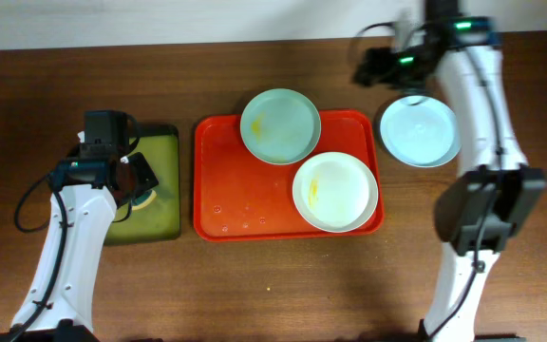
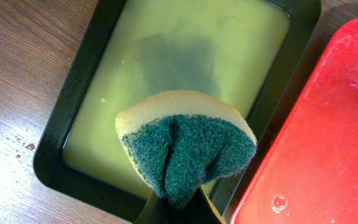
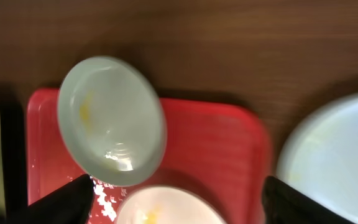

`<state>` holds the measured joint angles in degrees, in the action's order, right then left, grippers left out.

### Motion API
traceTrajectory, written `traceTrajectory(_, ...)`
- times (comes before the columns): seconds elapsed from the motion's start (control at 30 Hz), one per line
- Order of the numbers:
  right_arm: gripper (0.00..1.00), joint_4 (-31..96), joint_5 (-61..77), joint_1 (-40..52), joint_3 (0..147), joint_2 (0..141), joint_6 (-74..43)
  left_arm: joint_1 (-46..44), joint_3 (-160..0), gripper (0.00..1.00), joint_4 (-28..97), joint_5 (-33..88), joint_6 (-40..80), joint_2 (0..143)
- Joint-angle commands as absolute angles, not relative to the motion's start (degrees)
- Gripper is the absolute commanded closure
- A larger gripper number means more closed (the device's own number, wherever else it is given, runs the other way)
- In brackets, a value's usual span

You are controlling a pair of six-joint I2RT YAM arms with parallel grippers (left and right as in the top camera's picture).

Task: Clean dirty plates on tray and stack at the side
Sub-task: 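Move the right gripper to the light green plate and grasp its rim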

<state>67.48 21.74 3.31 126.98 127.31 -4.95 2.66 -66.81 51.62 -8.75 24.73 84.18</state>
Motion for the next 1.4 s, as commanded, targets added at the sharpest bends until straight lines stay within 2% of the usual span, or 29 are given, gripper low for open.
traceTrajectory(0.0,0.16,63.55,13.98,10.15,122.76,130.76,-4.49,2.87,-66.59,1.00,51.55,-8.29,25.23,84.60)
traceTrajectory(0.07,0.12,62.54,10.00,13.13,122.34,132.44,-4.49,2.87,-66.59,1.00,51.55,-8.29,25.21,84.60)
traceTrajectory(0.27,0.12,59.33,4.89,16.99,122.34,137.34,-4.91,2.87,-66.57,1.00,51.51,-8.29,25.23,84.64)
traceTrajectory(0.3,0.12,59.05,4.84,16.97,122.34,137.99,-4.89,2.87,-66.57,1.00,51.51,-8.29,25.23,84.64)
traceTrajectory(0.33,0.18,58.92,4.89,16.82,122.34,138.50,-4.91,2.87,-66.57,1.00,51.51,-8.29,25.21,84.64)
traceTrajectory(0.47,0.21,59.05,5.74,16.43,122.13,140.59,-4.86,2.87,-66.57,1.00,51.51,-8.29,25.23,84.64)
traceTrajectory(0.63,0.64,59.29,8.58,16.53,122.13,140.75,-4.69,2.87,-66.57,1.00,51.51,-8.29,25.23,84.64)
traceTrajectory(0.7,0.73,59.33,8.64,16.58,122.13,140.75,-4.71,2.87,-66.57,1.00,51.51,-8.29,25.23,84.64)
traceTrajectory(0.8,0.73,59.33,10.41,16.75,122.13,140.77,-4.69,2.87,-66.57,1.00,51.53,-8.27,25.21,84.64)
traceTrajectory(0.83,0.76,59.35,10.79,16.88,122.13,140.81,-4.69,2.87,-66.57,1.00,51.51,-8.27,25.23,84.64)
traceTrajectory(0.87,0.86,59.59,10.98,16.95,122.13,140.84,-4.71,2.87,-66.57,1.00,51.51,-8.29,25.23,84.64)
traceTrajectory(0.9,0.92,60.05,11.66,17.12,122.13,140.86,-4.71,2.87,-66.57,1.00,51.51,-8.27,25.23,84.64)
traceTrajectory(1.0,0.96,61.34,13.34,17.93,122.13,140.90,-4.71,2.87,-66.57,1.00,51.51,-8.27,25.23,84.64)
traceTrajectory(1.07,0.95,62.17,13.30,18.81,122.13,140.90,-4.71,2.87,-66.57,1.00,51.51,-8.27,25.23,84.64)
traceTrajectory(1.1,0.86,62.28,13.30,19.18,122.13,140.90,-4.71,2.87,-66.57,1.00,51.51,-8.27,25.23,84.64)
traceTrajectory(1.13,0.84,62.17,13.30,19.57,122.13,140.90,-4.73,2.87,-66.57,1.00,51.51,-8.27,25.23,84.64)
traceTrajectory(1.17,0.77,62.06,13.28,19.88,122.13,140.90,-4.73,2.87,-66.57,1.00,51.53,-8.27,25.23,84.64)
traceTrajectory(1.2,0.60,61.76,13.26,19.94,122.13,140.97,-4.71,2.87,-66.57,1.00,51.53,-8.27,25.23,84.64)
traceTrajectory(1.23,0.39,61.41,13.02,19.92,122.08,141.18,-4.71,2.87,-66.57,1.00,51.53,-8.27,25.23,84.64)
traceTrajectory(1.27,0.36,61.17,12.91,19.90,122.08,141.49,-4.71,2.87,-66.57,1.00,51.53,-8.27,25.23,84.64)
traceTrajectory(1.37,0.38,60.97,12.95,19.88,122.06,142.80,-4.71,2.87,-66.57,1.00,51.51,-8.27,25.23,84.64)
